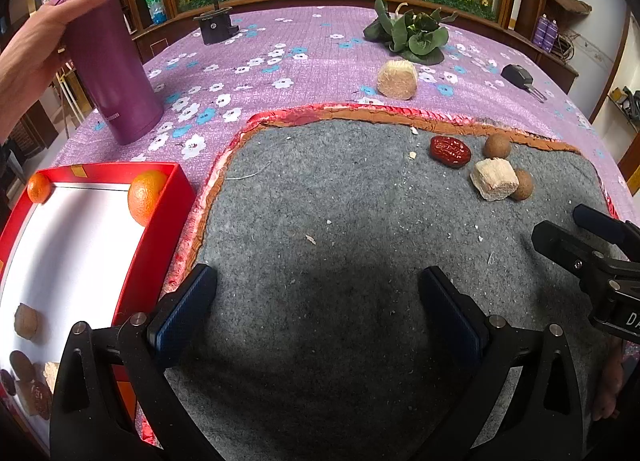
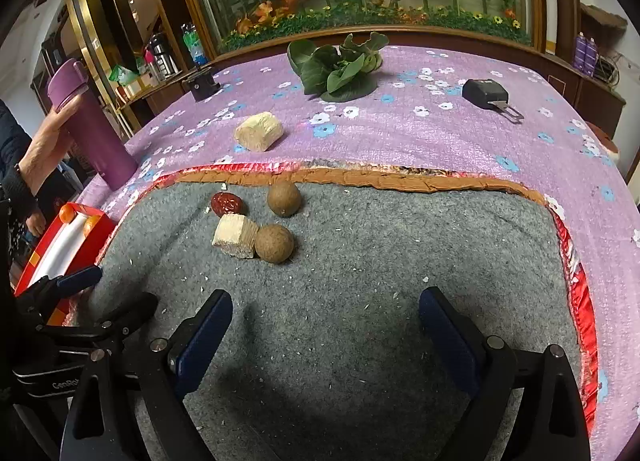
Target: Organize fruits
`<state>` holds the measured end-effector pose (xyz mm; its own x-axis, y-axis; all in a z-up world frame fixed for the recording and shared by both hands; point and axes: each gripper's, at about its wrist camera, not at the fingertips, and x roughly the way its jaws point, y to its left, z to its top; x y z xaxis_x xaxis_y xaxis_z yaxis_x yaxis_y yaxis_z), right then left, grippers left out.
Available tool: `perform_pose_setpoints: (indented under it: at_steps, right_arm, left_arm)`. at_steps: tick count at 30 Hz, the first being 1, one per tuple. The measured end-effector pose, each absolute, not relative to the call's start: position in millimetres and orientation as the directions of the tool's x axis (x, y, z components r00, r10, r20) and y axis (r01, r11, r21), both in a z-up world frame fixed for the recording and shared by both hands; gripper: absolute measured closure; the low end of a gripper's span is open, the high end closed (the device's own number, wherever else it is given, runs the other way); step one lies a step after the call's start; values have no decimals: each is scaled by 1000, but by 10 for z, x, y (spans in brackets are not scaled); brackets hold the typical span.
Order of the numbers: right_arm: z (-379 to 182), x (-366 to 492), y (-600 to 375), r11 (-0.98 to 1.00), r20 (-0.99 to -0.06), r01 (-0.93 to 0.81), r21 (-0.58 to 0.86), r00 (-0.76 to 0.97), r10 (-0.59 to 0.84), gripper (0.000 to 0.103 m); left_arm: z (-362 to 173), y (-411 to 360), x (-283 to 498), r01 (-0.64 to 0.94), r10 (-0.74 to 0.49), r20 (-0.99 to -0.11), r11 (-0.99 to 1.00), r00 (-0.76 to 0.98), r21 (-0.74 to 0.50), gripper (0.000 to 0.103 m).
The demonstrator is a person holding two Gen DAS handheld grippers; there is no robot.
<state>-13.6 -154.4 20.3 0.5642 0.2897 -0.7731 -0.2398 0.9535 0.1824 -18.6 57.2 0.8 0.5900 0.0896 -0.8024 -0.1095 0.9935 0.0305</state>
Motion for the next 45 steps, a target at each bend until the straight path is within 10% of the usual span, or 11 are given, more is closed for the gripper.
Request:
perform_pose_setpoints:
  at_steps: [45]
  right_arm:
    - [209,-141,-1556,944,-761,-245,220,562,324,5]
  left_arm:
    - [6,575,-182,-109,89,-803,994,590,30,0]
